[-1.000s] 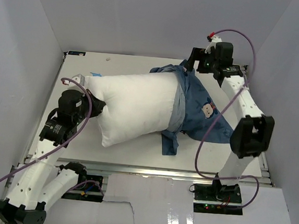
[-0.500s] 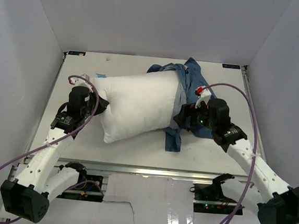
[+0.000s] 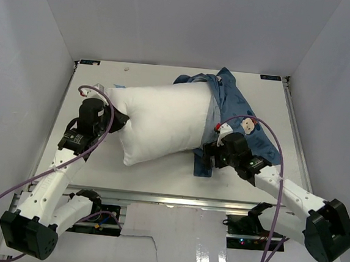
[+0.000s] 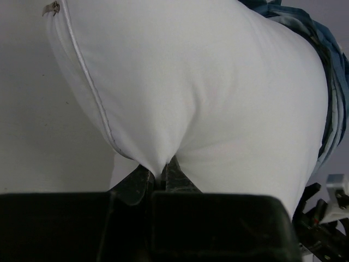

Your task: Remove the pillowcase from the pillow

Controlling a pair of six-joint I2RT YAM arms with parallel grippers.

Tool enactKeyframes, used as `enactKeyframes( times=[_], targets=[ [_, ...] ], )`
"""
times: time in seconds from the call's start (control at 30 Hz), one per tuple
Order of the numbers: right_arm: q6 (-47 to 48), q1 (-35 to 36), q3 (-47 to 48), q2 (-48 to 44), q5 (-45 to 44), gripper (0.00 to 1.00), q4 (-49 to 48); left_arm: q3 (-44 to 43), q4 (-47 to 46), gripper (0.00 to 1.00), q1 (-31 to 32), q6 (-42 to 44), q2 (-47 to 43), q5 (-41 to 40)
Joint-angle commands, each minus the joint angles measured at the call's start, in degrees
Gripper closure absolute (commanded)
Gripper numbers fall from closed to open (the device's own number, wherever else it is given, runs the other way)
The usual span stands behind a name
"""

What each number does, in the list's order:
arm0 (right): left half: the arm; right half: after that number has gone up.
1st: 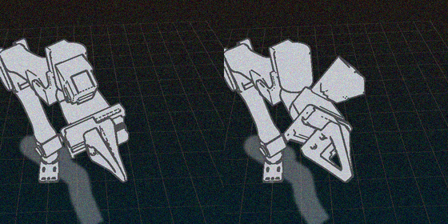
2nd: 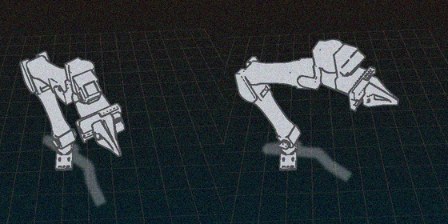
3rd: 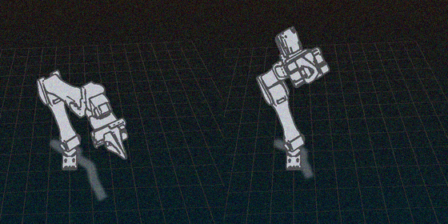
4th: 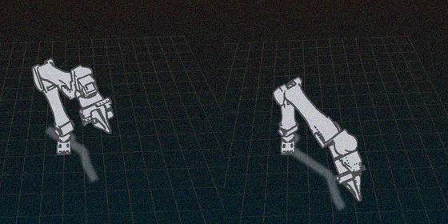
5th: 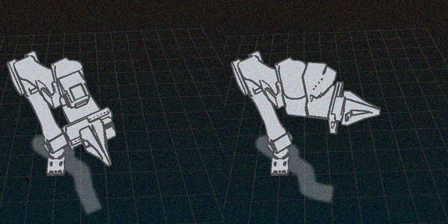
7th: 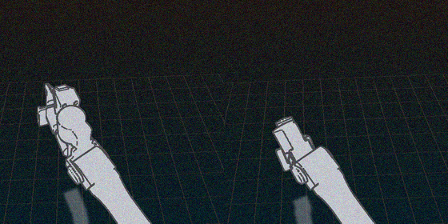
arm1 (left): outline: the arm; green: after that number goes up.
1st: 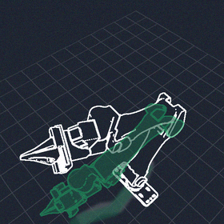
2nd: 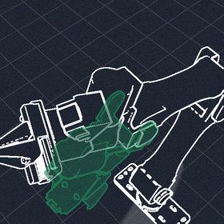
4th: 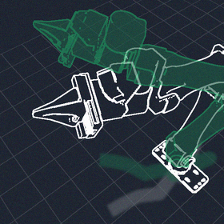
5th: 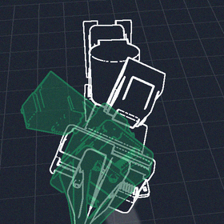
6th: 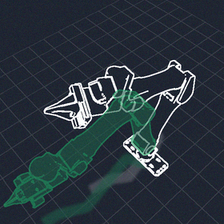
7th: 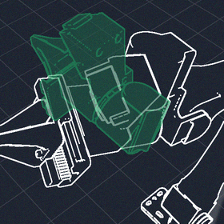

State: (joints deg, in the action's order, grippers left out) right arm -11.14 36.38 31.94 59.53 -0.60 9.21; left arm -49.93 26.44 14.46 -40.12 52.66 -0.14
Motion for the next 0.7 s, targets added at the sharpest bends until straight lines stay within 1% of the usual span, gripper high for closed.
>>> enactKeyframes(
  times=[0.0, 0.07, 0.1, 0.13, 0.17, 0.2, 0.27, 0.3, 0.33, 0.37, 0.43, 0.47, 0.53, 0.57, 0.67],
  targets=[
    [-1.78, 0.18, 0.84, 5.31, -3.97, 0.07, -6.48, -6.31, -1.92, 1.0, -0.04, 0.3, 0.42, 2.43],
    [-2.13, 0.18, 0.49, 7.17, -3.88, 0.25, -7.8, -7.8, -1.3, 1.0, -0.04, 1.18, 1.3, 2.78],
    [-3.27, 0.18, 0.14, 7.96, -5.88, 0.36, -8.42, -9.64, -0.95, 1.0, -0.04, 1.62, 2.43, 3.21],
    [-3.71, 0.18, -0.12, 8.23, -6.77, 0.58, -10.51, -10.53, -0.08, 1.0, -0.04, 2.75, 3.05, 3.48],
    [-4.24, 0.18, -0.3, 8.24, -8.09, 0.86, -10.97, -11.49, 0.45, 1.0, -0.04, 3.37, 3.49, 3.74],
    [-4.94, 0.09, -0.3, 8.41, -12.02, 0.92, -11.14, -12.46, 0.98, 1.0, -0.04, 4.08, 4.54, 3.57],
    [-5.65, -0.69, 0.05, 8.67, -16.43, 0.92, -11.24, -15.1, 2.74, 1.0, -0.22, 5.22, 5.25, 2.35],
    [-6.43, -3.48, 1.09, 9.63, -18.8, 0.92, -10.89, -16.15, 3.35, 1.0, -0.39, 6.7, 6.21, 1.21],
    [-7.05, -5.68, 1.54, 9.9, -18.47, 0.92, -10.45, -19.12, 5.19, 1.0, -0.66, 7.33, 6.74, 1.02],
    [-7.58, -10.58, 1.72, 10.17, -18.21, 0.92, -10.44, -20.72, 6.07, 1.0, -1.53, 8.55, 7.36, 1.02],
    [-8.63, -14.92, 2.42, 11.22, -18.9, 0.92, -10.53, -25.18, 8.09, 1.0, -2.41, 9.35, 8.76, 1.2],
    [-8.73, -18.15, 2.77, 11.83, -19.43, 0.92, -10.62, -26.52, 8.63, 1.0, -3.03, 9.7, 9.21, 1.46],
    [-9.08, -20.81, 3.82, 14.2, -20.93, 0.92, -10.62, -29.07, 10.29, 1.0, -3.47, 10.58, 10.61, 2.68],
    [-9.69, -23.26, 4.0, 15.0, -21.02, 0.92, -10.62, -31.0, 10.74, 1.0, -3.56, 10.76, 10.88, 2.78],
    [-11.44, -27.05, 3.3, 17.02, -20.76, 0.92, -11.32, -33.72, 11.88, 1.0, -3.82, 11.73, 11.84, 2.34]
  ],
)
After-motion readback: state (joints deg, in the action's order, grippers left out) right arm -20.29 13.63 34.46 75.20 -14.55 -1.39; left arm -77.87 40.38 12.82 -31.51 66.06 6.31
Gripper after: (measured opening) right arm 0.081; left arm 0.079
